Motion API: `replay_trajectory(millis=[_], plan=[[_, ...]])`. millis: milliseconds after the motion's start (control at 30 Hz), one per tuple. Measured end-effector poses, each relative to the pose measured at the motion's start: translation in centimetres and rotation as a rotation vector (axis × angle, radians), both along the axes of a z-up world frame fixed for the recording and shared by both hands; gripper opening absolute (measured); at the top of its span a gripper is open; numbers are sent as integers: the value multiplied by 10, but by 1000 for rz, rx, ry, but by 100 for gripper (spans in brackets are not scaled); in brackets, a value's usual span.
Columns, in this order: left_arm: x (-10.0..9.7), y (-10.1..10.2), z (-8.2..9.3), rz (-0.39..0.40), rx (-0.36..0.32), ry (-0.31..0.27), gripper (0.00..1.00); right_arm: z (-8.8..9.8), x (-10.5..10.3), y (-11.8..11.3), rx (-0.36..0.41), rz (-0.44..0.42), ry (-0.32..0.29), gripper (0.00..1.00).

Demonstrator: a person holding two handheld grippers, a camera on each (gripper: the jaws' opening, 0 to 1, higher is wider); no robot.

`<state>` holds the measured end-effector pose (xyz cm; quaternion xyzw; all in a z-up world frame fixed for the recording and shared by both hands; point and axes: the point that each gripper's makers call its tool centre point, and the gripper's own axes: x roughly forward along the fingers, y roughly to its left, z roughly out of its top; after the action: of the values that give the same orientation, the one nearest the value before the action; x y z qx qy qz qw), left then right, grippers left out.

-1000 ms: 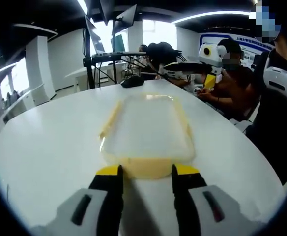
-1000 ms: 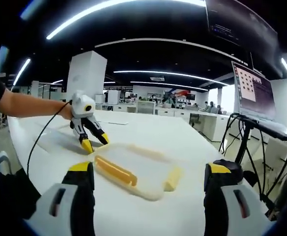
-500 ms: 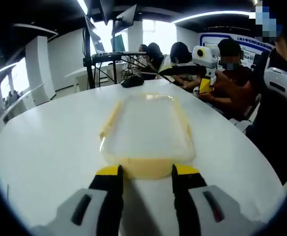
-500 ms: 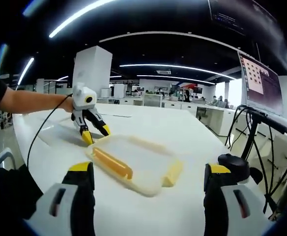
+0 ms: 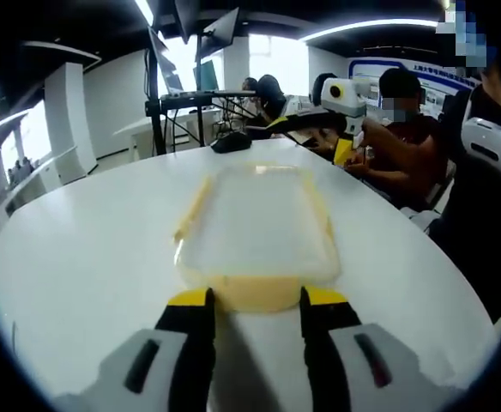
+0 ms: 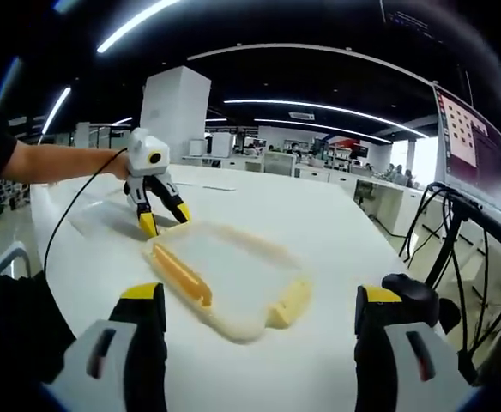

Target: Snap each plastic latch of the storage box into its locked position after aligning the lid with the box until every specified latch is closed and the lid sits flush.

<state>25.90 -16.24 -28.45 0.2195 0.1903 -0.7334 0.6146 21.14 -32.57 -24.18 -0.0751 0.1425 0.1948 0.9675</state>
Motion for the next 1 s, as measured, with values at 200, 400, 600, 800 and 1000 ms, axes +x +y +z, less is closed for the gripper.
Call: replay_trajectory(millis=[200, 400, 600, 800, 1000], plan=[[-5, -5, -1, 1, 2, 0, 38, -4, 5, -7, -9, 46, 32, 91], [1, -5, -1, 1, 2, 0, 38, -13, 9, -10, -51, 71, 66, 91], [0, -6, -2, 0, 3, -2, 38, -15, 15, -16, -81, 99, 80, 89], [9, -3, -1, -1, 6, -2, 38, -12, 17, -20, -94, 130, 92, 89], [8, -2, -1, -2, 7, -2, 38, -5, 16, -20, -116, 234, 72, 88]])
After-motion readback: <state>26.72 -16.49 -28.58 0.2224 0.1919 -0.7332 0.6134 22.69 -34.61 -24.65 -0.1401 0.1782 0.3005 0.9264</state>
